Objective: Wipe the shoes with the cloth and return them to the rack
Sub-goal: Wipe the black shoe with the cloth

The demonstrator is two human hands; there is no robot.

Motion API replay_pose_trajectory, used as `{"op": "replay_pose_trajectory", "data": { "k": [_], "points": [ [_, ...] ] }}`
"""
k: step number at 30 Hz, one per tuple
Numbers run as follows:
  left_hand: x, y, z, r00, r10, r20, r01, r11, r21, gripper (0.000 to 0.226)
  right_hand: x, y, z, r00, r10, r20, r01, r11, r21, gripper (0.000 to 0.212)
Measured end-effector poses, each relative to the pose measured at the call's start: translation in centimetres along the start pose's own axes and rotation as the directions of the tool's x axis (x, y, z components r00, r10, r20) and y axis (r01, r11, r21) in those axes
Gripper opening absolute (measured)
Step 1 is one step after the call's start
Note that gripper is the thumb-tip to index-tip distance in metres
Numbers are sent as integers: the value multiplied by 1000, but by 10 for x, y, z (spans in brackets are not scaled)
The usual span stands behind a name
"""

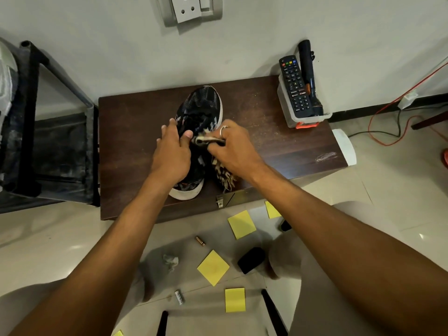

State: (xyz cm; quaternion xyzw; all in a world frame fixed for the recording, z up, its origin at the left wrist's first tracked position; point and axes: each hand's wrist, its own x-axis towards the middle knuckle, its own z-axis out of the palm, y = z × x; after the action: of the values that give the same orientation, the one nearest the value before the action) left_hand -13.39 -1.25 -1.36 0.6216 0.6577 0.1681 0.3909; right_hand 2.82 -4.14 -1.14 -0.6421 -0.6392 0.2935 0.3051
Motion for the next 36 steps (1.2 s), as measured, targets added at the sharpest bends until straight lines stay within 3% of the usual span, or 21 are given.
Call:
{"op": "replay_pose_trajectory", "data": {
  "k": [3, 6, 10, 13, 17, 20, 22, 24, 25, 27, 31, 33, 36],
  "points": [
    [-1, 0, -1, 1000, -7, -2, 7, 1000, -9, 61, 1, 1, 6, 997, 65, -30, -65, 997, -33, 24],
    [-3, 2, -2, 1000, -13, -2, 13, 1000, -2, 61, -11, -11, 4, 989, 37, 146, -35, 999, -14, 11],
    [-5, 4, -3, 1000, -12, 20, 11, 999, 35, 61, -18, -14, -5, 942, 17, 334, -33, 999, 40, 29],
    [-4, 3, -4, 999, -9, 39, 7, 999, 51, 61, -9, -4, -3, 987, -16, 159, 10, 999, 38, 9],
    [-7, 6, -6, 998, -16, 61, 13, 998, 55, 61, 10, 12, 2, 992, 32, -119, -40, 998, -57, 27],
    [-12, 10, -6, 998, -16, 67, 13, 999, 51, 64, 18, 14, 4, 976, 102, -192, -117, 991, -66, 29],
    [-16, 13, -7, 997, -11, 80, 6, 998, 62, 72, 14, 9, 7, 973, 153, -174, -163, 985, -48, 27],
    [-21, 16, -8, 996, 6, 94, -15, 995, 95, 86, 6, 5, 8, 981, 177, -78, -177, 984, -1, 15],
    [-24, 18, -9, 995, 18, 101, -29, 994, 108, 90, 2, 4, 6, 982, 190, -16, -189, 981, 37, 19],
    [-24, 19, -8, 994, 26, 103, -37, 995, 97, 86, -5, 5, 1, 968, 227, 107, -239, 964, 115, 35],
    [-18, 16, -6, 997, -3, 73, -2, 997, 78, 70, -5, 3, -7, 917, 272, 293, -316, 942, 113, 41],
    [-14, 13, -5, 997, -30, 77, 24, 997, 79, 72, 1, 1, -10, 927, 264, 268, -302, 947, 111, 36],
    [-9, 7, -5, 994, -38, 100, 31, 997, 71, 74, 12, -2, -10, 968, 251, 15, -249, 949, 193, 15]
  ]
}}
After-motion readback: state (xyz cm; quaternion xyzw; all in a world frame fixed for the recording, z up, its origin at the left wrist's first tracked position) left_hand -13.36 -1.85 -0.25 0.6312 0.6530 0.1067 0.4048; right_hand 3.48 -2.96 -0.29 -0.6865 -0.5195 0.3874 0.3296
